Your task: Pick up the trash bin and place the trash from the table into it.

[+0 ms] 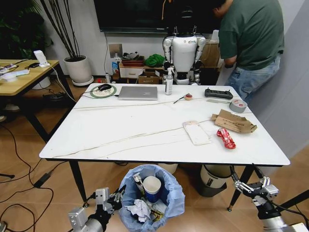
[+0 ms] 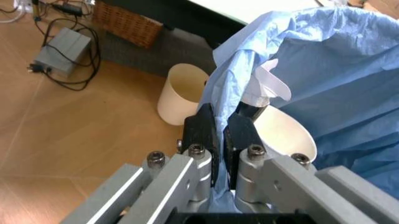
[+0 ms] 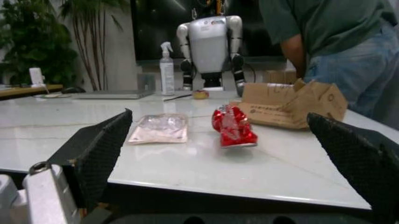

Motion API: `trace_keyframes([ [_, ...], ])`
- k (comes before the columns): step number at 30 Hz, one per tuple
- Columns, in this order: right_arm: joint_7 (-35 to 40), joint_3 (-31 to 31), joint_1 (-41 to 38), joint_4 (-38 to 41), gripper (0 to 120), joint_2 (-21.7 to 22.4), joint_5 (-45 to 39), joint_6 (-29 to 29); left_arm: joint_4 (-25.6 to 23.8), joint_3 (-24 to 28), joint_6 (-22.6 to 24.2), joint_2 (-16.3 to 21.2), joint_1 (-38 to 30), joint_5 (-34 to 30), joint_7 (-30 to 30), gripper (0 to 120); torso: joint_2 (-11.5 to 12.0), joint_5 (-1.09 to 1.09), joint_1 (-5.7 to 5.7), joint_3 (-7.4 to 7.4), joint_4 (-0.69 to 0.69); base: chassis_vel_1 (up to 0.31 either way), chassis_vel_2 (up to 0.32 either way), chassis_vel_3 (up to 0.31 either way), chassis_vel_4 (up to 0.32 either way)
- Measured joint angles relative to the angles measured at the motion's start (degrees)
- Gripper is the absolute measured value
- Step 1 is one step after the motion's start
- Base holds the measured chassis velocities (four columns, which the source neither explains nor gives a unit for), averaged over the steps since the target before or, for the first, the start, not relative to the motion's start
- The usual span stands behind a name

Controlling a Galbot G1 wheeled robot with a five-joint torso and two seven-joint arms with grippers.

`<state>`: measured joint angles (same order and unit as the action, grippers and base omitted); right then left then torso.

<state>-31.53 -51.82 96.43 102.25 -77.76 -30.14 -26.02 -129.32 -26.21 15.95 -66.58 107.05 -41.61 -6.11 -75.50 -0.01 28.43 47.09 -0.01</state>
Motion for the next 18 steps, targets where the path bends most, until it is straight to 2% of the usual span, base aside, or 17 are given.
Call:
trace_keyframes([
  [3, 1.1, 0.2, 0.1, 1.5, 100, 0.8, 2.8, -0.8, -0.1, -0.1, 0.0, 0.0, 0.4, 0.2, 0.0, 0, 0.0, 0.05, 0.0, 0.0, -0.01, -0.078, -0.098, 0.096, 0.1],
  [5, 3.0, 1.3, 0.2, 4.6, 100, 2.9, 6.5, -1.6, -0.5, -0.4, 0.0, 0.2, 0.9, 0.4, 0.0, 0, 0.0, -0.01, 0.0, 0.0, 0.01, -0.064, -0.065, 0.089, 0.069],
  [7, 7.1, 3.2, 0.1, 7.0, 100, 5.6, 10.9, -1.7, -1.0, -0.9, 0.0, 0.4, 1.5, 0.4, 0.0, 0, 0.0, 0.02, 0.0, 0.0, 0.0, 0.0, 0.0, 0.0, 0.0],
  [8, 10.0, 4.9, -0.2, 9.0, 100, 9.0, 14.1, -0.5, -1.5, -1.4, 0.0, 0.6, 2.1, 0.6, 0.0, 0, 0.0, 0.03, 0.0, 0.0, 0.0, 0.0, 0.0, 0.0, 0.0],
  [9, 10.0, 4.9, -0.2, 9.0, 100, 9.0, 14.1, -0.5, -1.5, -1.4, 0.0, 0.6, 2.1, 0.6, 0.0, 0, 0.0, 0.03, 0.0, 0.0, 0.0, 0.0, 0.0, 0.0, 0.0],
  [12, 13.6, 6.8, -0.1, 12.2, 100, 16.1, 18.7, 3.4, -1.6, -1.6, 0.2, 2.9, 1.9, 0.1, -0.5, 0, 0.0, -0.02, 0.0, 0.0, 0.05, 0.0, 0.0, 0.0, 0.0],
  [15, 16.9, 9.9, 0.6, 13.0, 100, 20.9, 20.4, 5.6, -0.8, -1.6, 0.5, 5.2, 1.5, -0.9, -1.1, 0, 0.0, -0.01, 0.0, 0.0, -0.02, 0.0, 0.0, 0.0, 0.0],
  [18, 17.7, 12.6, -0.9, 13.0, 100, 23.3, 20.6, 6.8, -1.0, -2.2, 0.5, 5.5, 2.4, -0.9, -1.0, 0, 0.0, 0.05, 0.0, 0.0, -0.02, 0.0, 0.0, 0.0, 0.0],
])
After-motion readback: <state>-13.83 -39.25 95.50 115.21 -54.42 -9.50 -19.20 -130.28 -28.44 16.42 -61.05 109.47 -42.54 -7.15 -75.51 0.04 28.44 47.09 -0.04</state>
